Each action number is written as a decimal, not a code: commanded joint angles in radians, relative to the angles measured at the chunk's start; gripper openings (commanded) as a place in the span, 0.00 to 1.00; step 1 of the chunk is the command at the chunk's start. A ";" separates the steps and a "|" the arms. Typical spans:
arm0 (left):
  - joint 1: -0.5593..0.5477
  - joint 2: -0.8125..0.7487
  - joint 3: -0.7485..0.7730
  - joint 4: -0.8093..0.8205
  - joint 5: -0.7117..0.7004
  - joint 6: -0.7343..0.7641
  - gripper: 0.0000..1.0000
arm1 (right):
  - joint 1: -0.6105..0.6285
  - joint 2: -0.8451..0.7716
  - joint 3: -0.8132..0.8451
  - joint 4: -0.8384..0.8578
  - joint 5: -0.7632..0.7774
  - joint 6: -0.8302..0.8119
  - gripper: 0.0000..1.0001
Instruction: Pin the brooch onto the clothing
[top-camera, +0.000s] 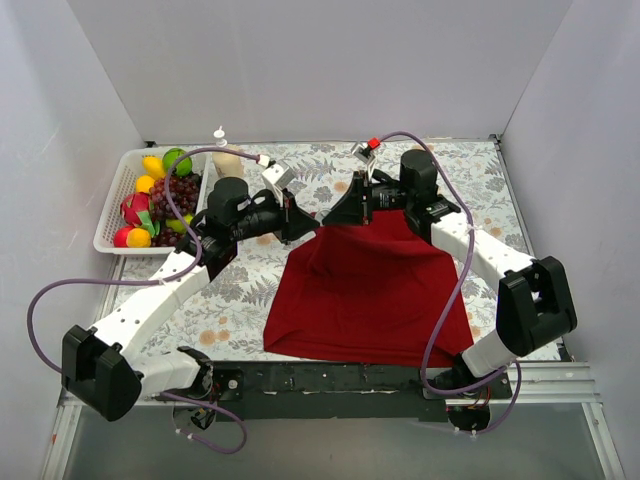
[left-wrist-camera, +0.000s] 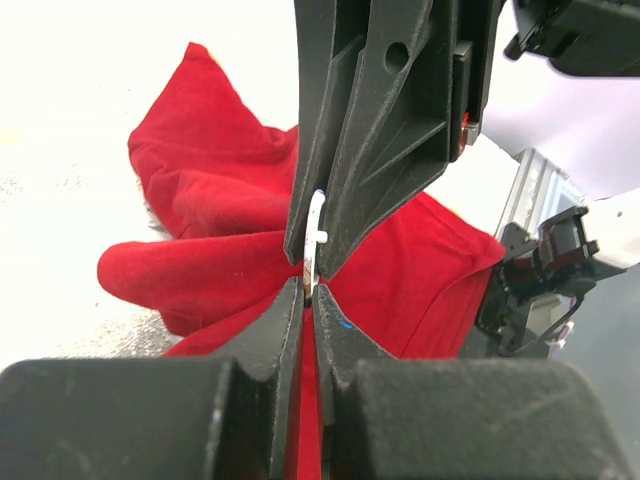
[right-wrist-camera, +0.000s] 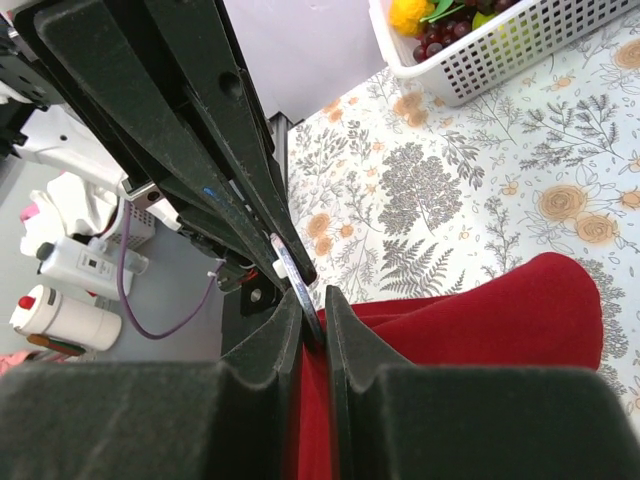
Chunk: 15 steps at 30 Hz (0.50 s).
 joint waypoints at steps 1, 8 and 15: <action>-0.016 -0.094 -0.034 0.019 0.071 -0.054 0.00 | -0.074 -0.024 -0.031 0.152 0.172 0.058 0.01; -0.016 -0.084 -0.062 0.059 0.058 -0.094 0.00 | -0.078 -0.035 -0.071 0.256 0.144 0.099 0.01; -0.009 -0.078 -0.091 0.086 0.035 -0.112 0.00 | -0.089 -0.062 -0.111 0.351 0.130 0.134 0.01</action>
